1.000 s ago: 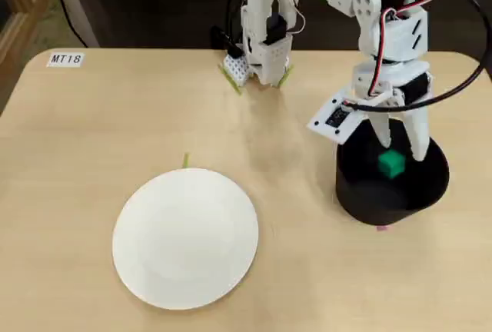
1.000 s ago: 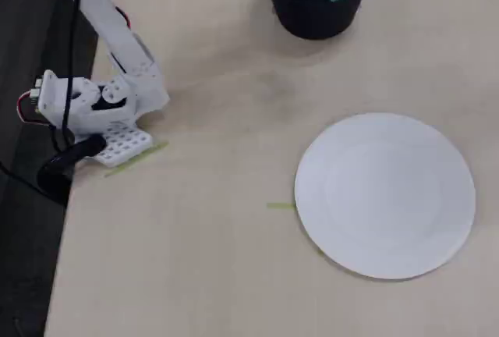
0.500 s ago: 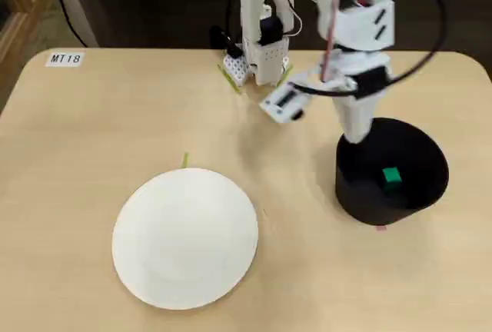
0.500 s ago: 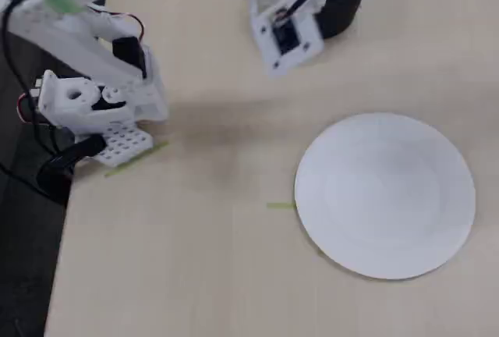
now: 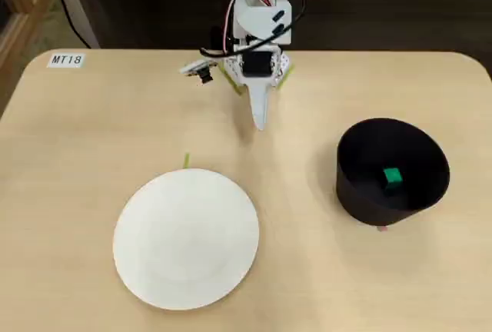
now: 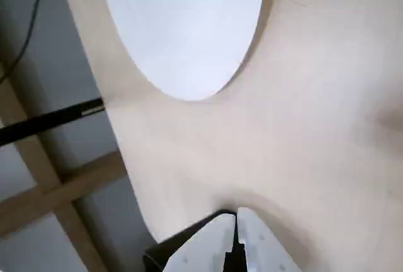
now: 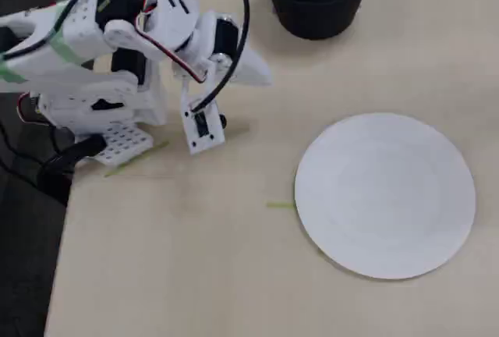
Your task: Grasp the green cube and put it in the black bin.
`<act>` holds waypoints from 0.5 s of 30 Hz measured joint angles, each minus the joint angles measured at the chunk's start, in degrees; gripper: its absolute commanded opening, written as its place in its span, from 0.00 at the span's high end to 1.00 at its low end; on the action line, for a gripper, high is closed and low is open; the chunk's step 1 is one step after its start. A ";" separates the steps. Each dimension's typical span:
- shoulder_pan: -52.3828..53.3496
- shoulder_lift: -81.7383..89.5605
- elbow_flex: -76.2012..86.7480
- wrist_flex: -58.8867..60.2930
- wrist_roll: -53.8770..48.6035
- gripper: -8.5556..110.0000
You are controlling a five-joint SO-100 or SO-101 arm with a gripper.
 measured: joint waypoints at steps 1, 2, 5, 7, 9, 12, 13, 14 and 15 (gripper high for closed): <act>0.88 2.11 1.14 0.79 -0.09 0.93; 1.41 2.90 1.93 1.23 -0.44 0.93; 1.41 4.22 3.43 1.58 -1.58 0.93; 1.05 4.31 4.92 1.58 -2.29 0.93; 1.32 4.22 6.42 1.49 -2.90 0.93; 2.11 4.31 7.73 1.49 -3.52 0.93; 2.11 4.31 8.17 1.49 -3.78 0.93; 2.02 4.22 8.26 1.49 -3.96 0.93; 1.93 4.31 8.26 1.49 -4.13 0.93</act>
